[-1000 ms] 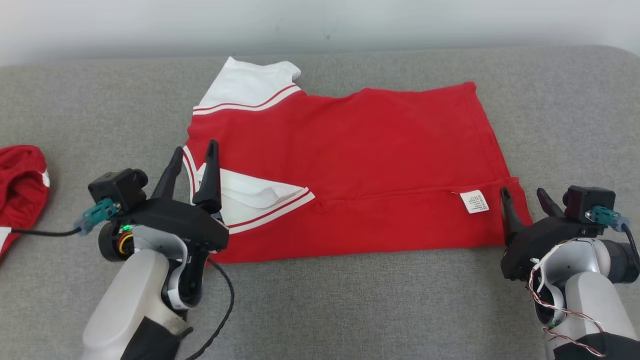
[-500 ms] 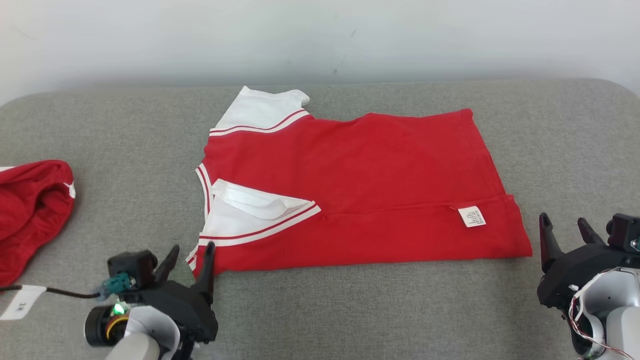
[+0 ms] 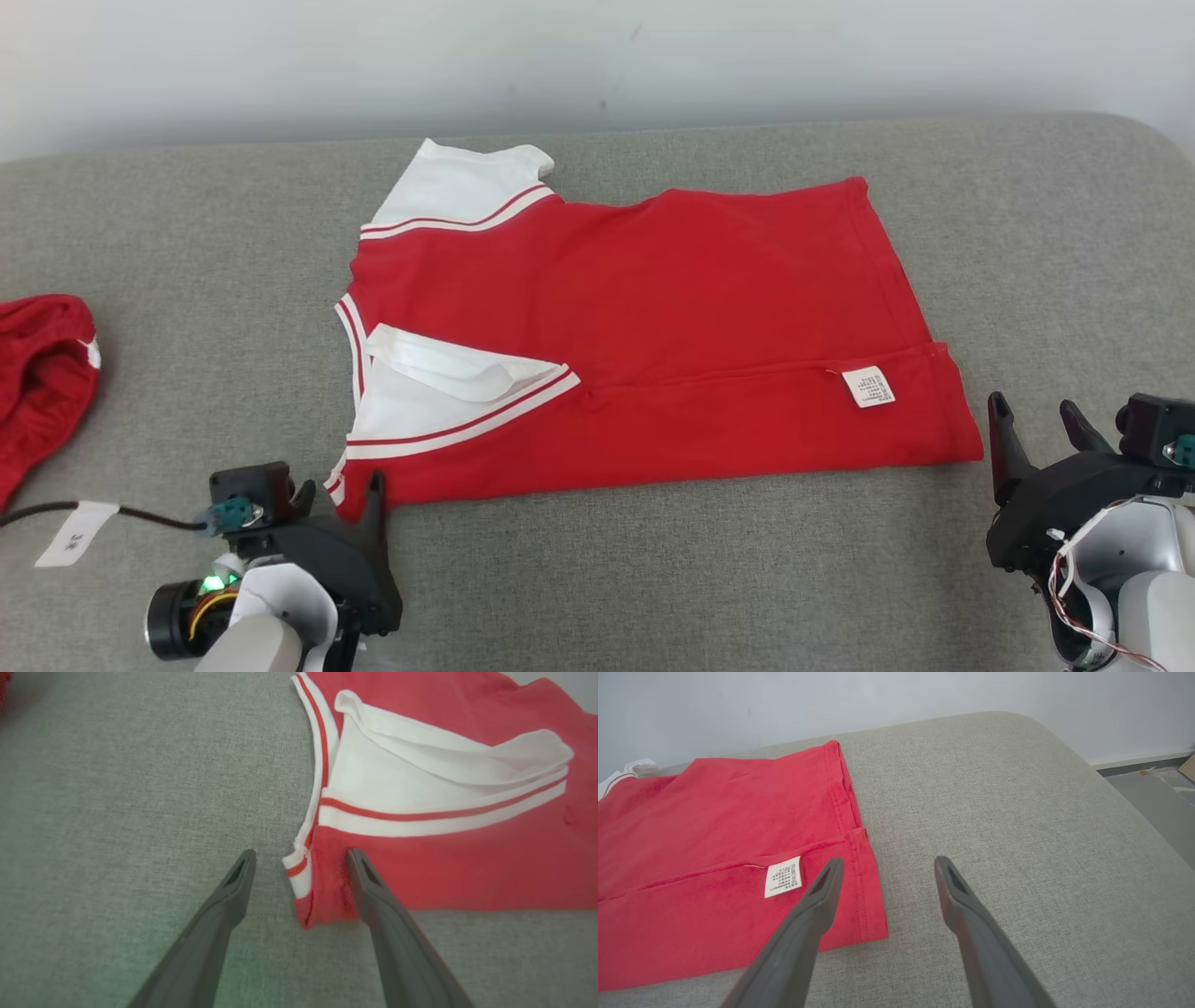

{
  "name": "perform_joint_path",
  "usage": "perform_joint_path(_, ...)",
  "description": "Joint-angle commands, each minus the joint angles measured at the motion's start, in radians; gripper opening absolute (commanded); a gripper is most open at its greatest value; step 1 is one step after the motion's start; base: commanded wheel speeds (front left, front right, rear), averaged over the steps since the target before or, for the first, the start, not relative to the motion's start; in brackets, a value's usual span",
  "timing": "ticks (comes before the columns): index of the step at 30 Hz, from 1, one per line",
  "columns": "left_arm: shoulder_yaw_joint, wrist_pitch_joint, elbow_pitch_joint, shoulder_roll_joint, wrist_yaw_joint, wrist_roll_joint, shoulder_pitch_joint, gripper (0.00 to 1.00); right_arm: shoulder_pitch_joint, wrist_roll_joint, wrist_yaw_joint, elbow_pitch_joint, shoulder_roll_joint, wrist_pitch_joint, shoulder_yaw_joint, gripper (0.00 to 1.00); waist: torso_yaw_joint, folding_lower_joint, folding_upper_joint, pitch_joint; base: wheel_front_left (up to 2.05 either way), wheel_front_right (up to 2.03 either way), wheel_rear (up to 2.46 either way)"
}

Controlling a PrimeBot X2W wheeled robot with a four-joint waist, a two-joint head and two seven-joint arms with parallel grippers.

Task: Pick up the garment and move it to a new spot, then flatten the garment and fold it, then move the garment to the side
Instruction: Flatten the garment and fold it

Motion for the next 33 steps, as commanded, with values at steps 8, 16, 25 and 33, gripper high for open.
perform_joint_path(8,-0.036,0.041,0.026,-0.020,-0.022,-0.004,-0.026,0.00,-0.007,-0.023,0.001,0.020,0.011,0.011,-0.022,1.00,-0.012,0.0000,0.0001,0.027,0.00,0.00,0.00)
perform_joint_path(16,-0.043,0.024,0.032,-0.035,-0.030,-0.012,-0.015,0.00,-0.038,-0.034,0.001,0.088,0.012,0.046,-0.026,1.00,0.003,0.0000,0.0001,0.042,0.00,0.00,0.00)
perform_joint_path(25,-0.046,0.010,0.047,-0.040,-0.038,-0.013,-0.040,0.00,-0.105,-0.063,0.001,0.208,-0.009,0.088,-0.018,1.00,0.027,0.0000,0.0001,0.063,0.00,0.00,0.00)
perform_joint_path(33,-0.047,0.001,0.055,-0.039,-0.046,-0.017,-0.052,0.00,-0.156,-0.083,0.001,0.286,0.003,0.149,-0.025,1.00,0.041,0.0000,0.0001,0.082,0.00,0.00,0.00)
